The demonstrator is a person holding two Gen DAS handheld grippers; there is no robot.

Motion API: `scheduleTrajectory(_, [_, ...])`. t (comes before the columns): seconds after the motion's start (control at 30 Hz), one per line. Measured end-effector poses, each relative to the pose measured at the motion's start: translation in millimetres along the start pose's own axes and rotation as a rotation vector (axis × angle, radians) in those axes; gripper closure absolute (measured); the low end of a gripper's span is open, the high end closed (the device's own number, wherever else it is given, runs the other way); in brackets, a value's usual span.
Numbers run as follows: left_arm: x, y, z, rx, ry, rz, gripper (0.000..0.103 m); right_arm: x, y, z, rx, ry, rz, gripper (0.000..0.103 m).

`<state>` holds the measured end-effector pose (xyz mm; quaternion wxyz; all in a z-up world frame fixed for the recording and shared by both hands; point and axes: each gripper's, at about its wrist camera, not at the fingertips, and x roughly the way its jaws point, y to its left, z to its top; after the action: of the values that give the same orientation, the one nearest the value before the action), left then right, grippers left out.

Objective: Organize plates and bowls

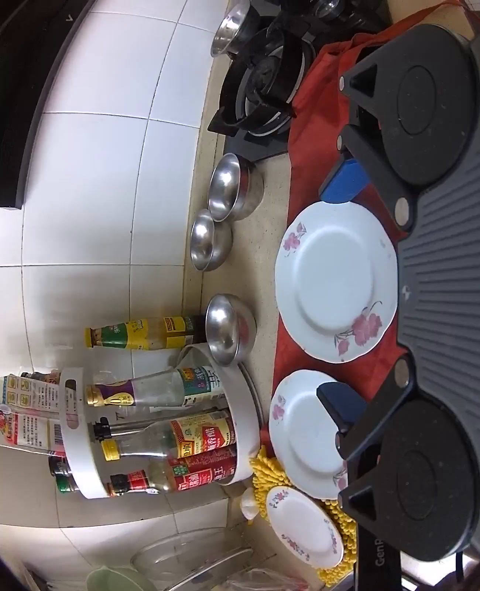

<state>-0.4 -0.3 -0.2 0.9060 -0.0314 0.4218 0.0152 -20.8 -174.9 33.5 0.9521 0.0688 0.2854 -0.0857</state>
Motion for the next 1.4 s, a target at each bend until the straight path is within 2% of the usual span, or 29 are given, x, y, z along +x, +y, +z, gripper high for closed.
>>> scheduleTrajectory(0.43, [-2.3, -2.9, -2.1, 0.018, 0.037, 0.018, 0.0, 2.8, -0.9, -7.6, -0.006, 0.035, -0.012, 0.001])
scheduleTrajectory(1.07, [-4.2, -4.2, -8.1, -0.009, 0.006, -0.034, 0.0, 0.7, 0.4, -12.7, -0.01, 0.049, -0.015, 0.001])
scheduleTrajectory(1.4, [-2.8, -3.7, -10.9, 0.002, 0.009, -0.021, 0.0, 0.8, 1.8, -14.6, -0.009, 0.054, -0.018, 0.001])
